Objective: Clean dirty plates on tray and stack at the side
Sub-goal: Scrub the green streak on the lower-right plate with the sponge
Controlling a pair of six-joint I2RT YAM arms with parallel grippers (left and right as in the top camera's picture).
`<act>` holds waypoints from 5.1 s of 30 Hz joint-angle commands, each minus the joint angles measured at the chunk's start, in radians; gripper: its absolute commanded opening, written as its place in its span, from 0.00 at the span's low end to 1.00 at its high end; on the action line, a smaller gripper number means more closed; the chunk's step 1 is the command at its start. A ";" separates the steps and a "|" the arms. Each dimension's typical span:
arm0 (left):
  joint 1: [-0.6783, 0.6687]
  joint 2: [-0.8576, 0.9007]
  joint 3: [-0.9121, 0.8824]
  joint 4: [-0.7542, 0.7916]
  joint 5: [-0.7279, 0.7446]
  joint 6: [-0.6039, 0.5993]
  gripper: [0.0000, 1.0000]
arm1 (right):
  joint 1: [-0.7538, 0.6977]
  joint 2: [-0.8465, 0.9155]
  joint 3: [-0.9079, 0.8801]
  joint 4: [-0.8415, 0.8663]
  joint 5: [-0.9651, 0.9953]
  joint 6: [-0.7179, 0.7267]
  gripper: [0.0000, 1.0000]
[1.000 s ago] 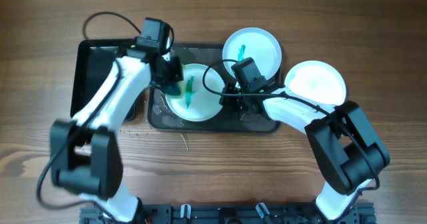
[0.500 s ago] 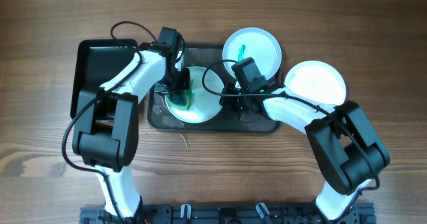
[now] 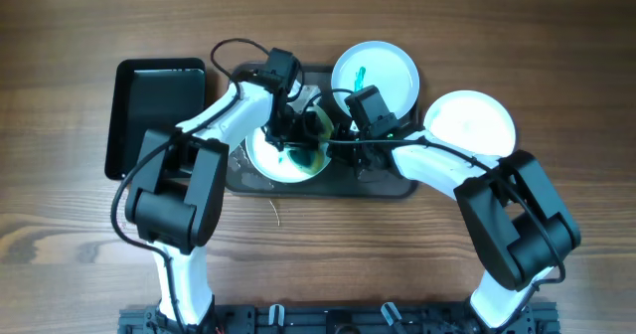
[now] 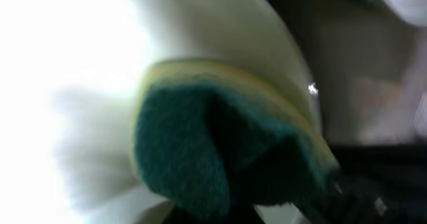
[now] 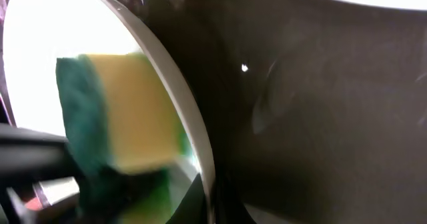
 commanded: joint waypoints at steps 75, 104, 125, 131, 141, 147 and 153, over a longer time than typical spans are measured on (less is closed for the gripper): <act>-0.018 0.062 -0.035 0.087 -0.869 -0.374 0.04 | -0.005 0.027 0.007 -0.010 -0.024 -0.010 0.03; -0.018 0.062 -0.035 -0.325 -0.012 0.332 0.04 | -0.020 0.027 0.007 -0.002 -0.046 -0.022 0.04; -0.018 0.062 -0.035 -0.241 -0.763 -0.608 0.04 | -0.021 0.027 0.007 -0.002 -0.046 -0.024 0.04; -0.020 0.062 -0.035 -0.346 -0.809 -0.832 0.04 | -0.021 0.027 0.007 -0.001 -0.047 -0.024 0.04; -0.034 0.062 -0.035 -0.233 -0.637 -0.475 0.04 | -0.021 0.027 0.007 0.001 -0.047 -0.024 0.04; -0.035 0.062 -0.035 -0.080 -0.211 -0.040 0.04 | -0.021 0.027 0.007 0.000 -0.050 -0.024 0.04; -0.034 0.062 -0.035 0.016 -0.088 0.054 0.04 | -0.021 0.027 0.007 -0.003 -0.054 -0.026 0.04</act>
